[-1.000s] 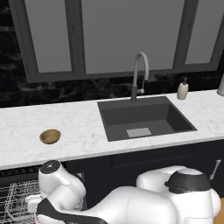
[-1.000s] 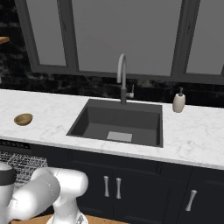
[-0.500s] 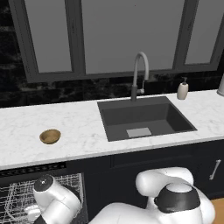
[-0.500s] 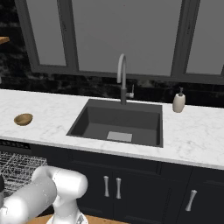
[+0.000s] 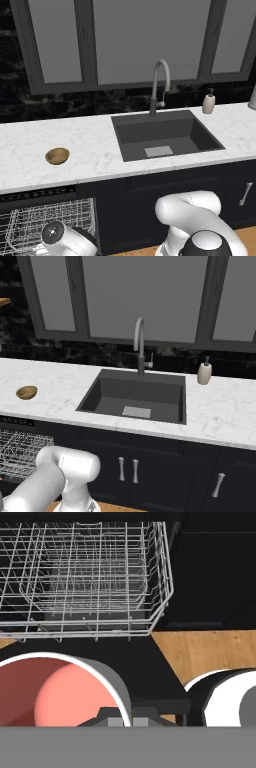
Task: Pick up the cup and bowl from the counter, place them in the dishwasher, and close the dishwasher door.
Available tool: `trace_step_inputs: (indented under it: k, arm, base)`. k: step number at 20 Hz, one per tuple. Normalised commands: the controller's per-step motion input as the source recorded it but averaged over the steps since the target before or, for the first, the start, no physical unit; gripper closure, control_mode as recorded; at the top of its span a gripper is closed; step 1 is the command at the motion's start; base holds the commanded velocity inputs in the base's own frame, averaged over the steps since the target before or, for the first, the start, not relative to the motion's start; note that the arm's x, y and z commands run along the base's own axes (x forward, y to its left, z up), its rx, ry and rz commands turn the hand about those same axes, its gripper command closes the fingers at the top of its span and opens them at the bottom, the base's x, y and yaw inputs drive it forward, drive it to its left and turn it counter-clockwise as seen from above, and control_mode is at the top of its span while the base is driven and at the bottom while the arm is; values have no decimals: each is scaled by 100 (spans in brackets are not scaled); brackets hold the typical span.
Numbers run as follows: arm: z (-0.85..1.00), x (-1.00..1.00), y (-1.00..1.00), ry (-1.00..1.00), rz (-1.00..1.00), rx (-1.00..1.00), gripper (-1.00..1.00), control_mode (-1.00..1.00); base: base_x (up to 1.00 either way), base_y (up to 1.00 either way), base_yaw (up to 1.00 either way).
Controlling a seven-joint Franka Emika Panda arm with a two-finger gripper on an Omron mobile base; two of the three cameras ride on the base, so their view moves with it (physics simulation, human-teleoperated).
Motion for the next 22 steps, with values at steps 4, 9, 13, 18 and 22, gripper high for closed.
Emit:
trace_step_inputs:
  k: [4, 9, 13, 18, 22]
  arm:
    - [-21, 9, -3, -9, 0, 1, 100, -100]
    - [-3, 17, 0, -3, 0, 0, 100, -100]
    - [-4, 21, 0, -4, 0, 0, 100, -100]
    - [-17, 22, 0, -12, 0, 0, 100, -100]
    - [-22, 26, 0, -8, 0, 0, 100, -100]
  base:
    - [0, 0, 0]
    - [0, 0, 0]
    - [0, 0, 0]
    - [0, 0, 0]
    - [0, 0, 0]
